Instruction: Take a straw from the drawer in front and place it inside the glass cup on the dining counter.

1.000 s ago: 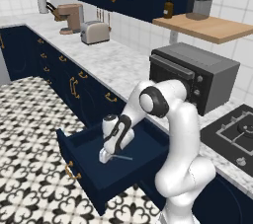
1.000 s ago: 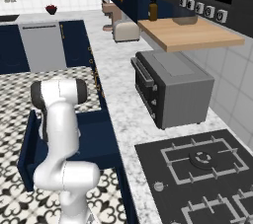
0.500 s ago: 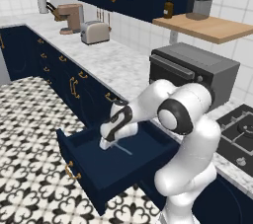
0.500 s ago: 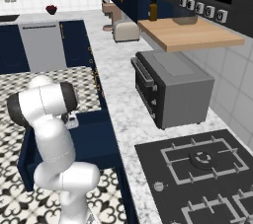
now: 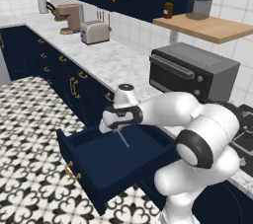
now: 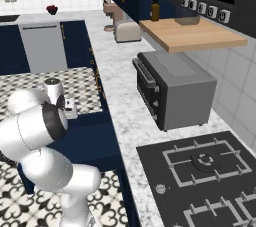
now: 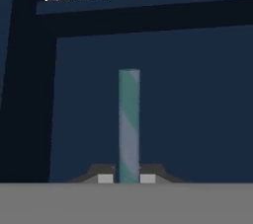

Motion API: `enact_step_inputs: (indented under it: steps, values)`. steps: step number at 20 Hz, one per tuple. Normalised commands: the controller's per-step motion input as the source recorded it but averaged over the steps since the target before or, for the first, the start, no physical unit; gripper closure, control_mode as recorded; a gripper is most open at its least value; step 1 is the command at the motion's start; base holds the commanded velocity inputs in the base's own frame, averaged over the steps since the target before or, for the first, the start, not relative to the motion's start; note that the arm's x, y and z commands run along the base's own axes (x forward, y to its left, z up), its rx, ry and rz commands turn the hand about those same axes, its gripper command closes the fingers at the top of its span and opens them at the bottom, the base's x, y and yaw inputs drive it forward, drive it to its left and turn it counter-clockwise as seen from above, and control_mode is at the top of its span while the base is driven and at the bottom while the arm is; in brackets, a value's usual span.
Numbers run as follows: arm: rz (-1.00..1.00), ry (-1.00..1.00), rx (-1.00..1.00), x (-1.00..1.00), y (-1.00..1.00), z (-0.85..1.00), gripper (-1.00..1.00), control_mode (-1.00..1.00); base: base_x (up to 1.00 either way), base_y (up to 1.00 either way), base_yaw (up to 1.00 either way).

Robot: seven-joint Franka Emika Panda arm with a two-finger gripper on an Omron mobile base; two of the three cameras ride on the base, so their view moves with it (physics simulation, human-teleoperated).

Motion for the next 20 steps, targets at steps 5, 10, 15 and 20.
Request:
enact_step_inputs:
  steps: [5,10,15,20]
  values:
    - [-0.19,0.02,-0.06,-0.16,-0.39,1.0,1.0,-1.0,0.0,0.0,0.0]
    - [-0.09,-0.02,-0.04,-0.41,-0.46,0.78,1.0,-1.0,0.0,0.0,0.0]
    - [-0.07,-0.08,0.0,-0.44,-0.3,0.12,1.0,-1.0,0.0,0.0,0.0]
    - [-0.01,-0.03,0.0,-0.38,-0.1,0.0,1.0,1.0,-0.2,-0.02,0.0]
